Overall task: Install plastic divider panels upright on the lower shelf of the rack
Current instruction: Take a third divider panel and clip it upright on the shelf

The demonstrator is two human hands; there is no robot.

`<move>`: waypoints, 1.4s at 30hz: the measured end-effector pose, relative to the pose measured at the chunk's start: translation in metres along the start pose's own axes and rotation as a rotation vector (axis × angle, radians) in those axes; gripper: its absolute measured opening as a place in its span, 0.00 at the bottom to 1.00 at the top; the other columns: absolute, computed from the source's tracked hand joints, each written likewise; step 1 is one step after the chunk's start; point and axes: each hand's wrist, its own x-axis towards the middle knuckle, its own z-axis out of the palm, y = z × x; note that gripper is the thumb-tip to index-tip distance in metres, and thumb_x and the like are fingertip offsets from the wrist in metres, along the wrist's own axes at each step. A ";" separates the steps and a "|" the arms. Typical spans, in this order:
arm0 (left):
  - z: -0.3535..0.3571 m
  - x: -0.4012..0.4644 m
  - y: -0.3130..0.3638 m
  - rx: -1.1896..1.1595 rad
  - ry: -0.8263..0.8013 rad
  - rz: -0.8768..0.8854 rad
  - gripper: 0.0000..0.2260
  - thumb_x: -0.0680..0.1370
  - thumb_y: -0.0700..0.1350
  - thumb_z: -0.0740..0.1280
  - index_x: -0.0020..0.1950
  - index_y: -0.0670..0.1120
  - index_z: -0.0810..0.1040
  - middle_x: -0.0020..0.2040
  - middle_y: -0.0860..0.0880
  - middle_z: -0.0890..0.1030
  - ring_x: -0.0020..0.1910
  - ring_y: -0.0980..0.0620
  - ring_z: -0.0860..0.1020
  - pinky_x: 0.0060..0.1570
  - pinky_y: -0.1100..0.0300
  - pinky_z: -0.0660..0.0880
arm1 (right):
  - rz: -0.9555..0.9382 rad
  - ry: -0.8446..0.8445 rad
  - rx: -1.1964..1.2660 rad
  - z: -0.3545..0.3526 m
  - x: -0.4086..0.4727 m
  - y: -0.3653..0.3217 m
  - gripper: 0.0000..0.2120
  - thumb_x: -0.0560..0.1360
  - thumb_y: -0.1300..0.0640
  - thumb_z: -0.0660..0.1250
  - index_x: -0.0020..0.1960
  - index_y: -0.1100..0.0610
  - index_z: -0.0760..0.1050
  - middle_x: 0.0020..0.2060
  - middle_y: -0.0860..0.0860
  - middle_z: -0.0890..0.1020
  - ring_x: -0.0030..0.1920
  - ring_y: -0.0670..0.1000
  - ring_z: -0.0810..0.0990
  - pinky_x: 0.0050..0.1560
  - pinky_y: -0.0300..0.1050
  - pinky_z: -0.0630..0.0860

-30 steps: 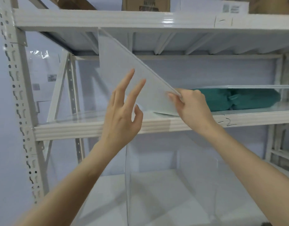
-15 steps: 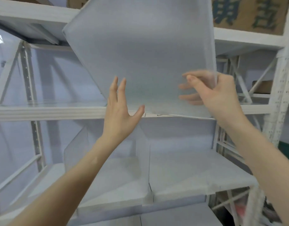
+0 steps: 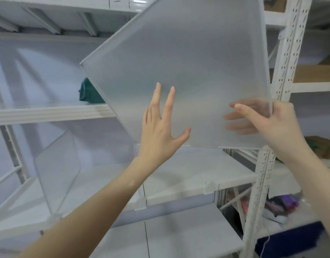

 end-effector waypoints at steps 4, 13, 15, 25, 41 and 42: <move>0.038 -0.016 0.019 -0.075 -0.094 -0.031 0.41 0.71 0.55 0.68 0.78 0.50 0.49 0.78 0.41 0.49 0.72 0.44 0.64 0.65 0.51 0.68 | 0.053 0.006 -0.040 -0.021 -0.007 0.034 0.05 0.75 0.58 0.67 0.48 0.53 0.81 0.41 0.46 0.86 0.38 0.51 0.86 0.40 0.45 0.82; 0.134 -0.063 0.023 -0.239 -0.414 -0.164 0.44 0.74 0.57 0.66 0.77 0.52 0.38 0.78 0.43 0.38 0.78 0.44 0.49 0.72 0.52 0.59 | 0.204 -0.032 -0.106 -0.030 -0.019 0.140 0.08 0.74 0.60 0.67 0.46 0.48 0.80 0.39 0.40 0.86 0.38 0.46 0.85 0.40 0.37 0.80; 0.158 -0.070 0.019 -0.244 -0.484 -0.187 0.45 0.74 0.59 0.66 0.78 0.50 0.38 0.78 0.41 0.39 0.77 0.43 0.50 0.71 0.51 0.61 | 0.221 -0.045 -0.129 -0.029 -0.018 0.168 0.10 0.74 0.60 0.67 0.46 0.45 0.80 0.37 0.38 0.86 0.39 0.44 0.85 0.41 0.37 0.80; 0.281 -0.047 -0.013 -0.562 -0.743 -0.644 0.61 0.58 0.76 0.64 0.77 0.50 0.36 0.79 0.50 0.46 0.75 0.49 0.60 0.72 0.51 0.63 | 0.257 -0.134 -0.343 -0.001 0.018 0.310 0.08 0.76 0.58 0.65 0.52 0.54 0.82 0.39 0.56 0.85 0.34 0.41 0.83 0.36 0.34 0.78; 0.396 0.032 -0.059 -0.456 -1.049 -0.816 0.52 0.70 0.57 0.68 0.74 0.37 0.34 0.68 0.39 0.70 0.50 0.47 0.81 0.55 0.51 0.79 | 0.310 -0.383 -0.352 0.044 0.084 0.444 0.19 0.81 0.53 0.56 0.41 0.66 0.73 0.27 0.57 0.75 0.30 0.55 0.75 0.34 0.48 0.69; 0.403 0.032 -0.061 -0.454 -1.065 -0.826 0.52 0.71 0.56 0.68 0.74 0.38 0.32 0.71 0.39 0.68 0.51 0.47 0.81 0.56 0.51 0.79 | 0.326 -0.445 -0.356 0.044 0.088 0.446 0.17 0.81 0.53 0.54 0.42 0.63 0.73 0.29 0.54 0.73 0.31 0.52 0.73 0.36 0.47 0.68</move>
